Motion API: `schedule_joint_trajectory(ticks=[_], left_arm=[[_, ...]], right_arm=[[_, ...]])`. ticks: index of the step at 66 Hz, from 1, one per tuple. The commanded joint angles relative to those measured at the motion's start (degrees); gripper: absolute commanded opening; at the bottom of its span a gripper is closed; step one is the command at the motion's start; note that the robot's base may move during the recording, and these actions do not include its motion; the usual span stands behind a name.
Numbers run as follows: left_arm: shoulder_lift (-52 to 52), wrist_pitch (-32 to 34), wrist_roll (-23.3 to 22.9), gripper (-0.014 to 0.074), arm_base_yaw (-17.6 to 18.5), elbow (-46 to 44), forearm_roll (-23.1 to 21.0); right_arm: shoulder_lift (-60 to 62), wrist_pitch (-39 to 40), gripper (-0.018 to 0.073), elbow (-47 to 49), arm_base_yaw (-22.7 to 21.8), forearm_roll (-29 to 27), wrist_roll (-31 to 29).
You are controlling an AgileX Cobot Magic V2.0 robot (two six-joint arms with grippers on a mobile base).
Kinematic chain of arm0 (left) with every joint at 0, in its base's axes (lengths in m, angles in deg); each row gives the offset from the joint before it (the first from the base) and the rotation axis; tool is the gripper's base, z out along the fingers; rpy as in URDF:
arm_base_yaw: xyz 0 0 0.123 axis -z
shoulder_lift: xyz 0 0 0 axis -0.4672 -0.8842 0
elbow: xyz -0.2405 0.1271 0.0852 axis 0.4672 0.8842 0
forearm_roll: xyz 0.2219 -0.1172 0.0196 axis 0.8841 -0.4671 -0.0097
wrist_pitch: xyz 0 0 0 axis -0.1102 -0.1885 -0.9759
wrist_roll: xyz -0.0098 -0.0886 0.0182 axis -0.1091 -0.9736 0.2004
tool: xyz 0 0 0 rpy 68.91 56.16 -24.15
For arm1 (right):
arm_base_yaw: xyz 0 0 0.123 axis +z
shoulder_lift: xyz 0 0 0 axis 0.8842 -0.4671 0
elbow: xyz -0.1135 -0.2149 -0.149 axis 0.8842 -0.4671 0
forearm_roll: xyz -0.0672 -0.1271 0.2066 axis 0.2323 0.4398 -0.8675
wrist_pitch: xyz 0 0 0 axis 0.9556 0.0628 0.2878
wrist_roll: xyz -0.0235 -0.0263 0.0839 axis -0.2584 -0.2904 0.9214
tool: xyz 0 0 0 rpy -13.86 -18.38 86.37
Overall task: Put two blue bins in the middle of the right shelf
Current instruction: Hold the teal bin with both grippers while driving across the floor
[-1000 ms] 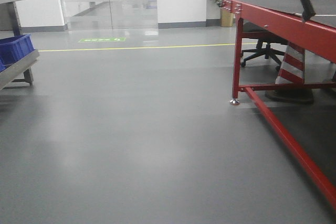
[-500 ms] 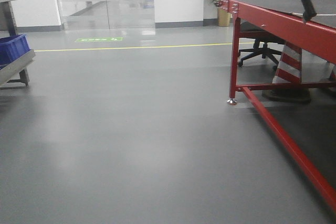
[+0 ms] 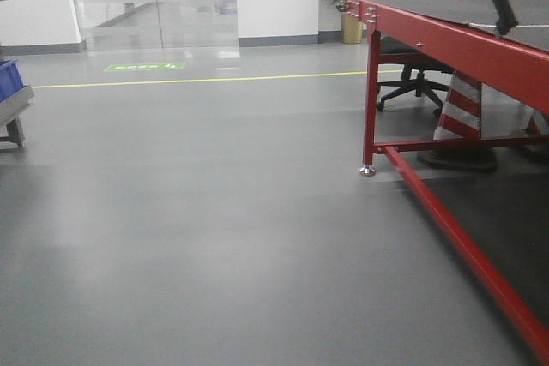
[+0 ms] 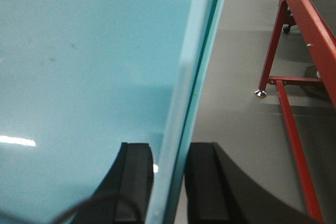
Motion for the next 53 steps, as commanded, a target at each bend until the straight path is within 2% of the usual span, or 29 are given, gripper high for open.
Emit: schedule_joint_trajectory(ticks=[1,53], left_arm=[[0.92,6.17,-0.26,-0.0111,0.59,-1.26,-5.48],[0.92,6.17,-0.26,-0.0111,0.59,-1.26,-5.48]], right_arm=[[0.76,5.10,-0.0153,0.14,0.42,-0.43,-0.97],[0.76,5.10,-0.0153,0.14,0.42,-0.43,-0.97]])
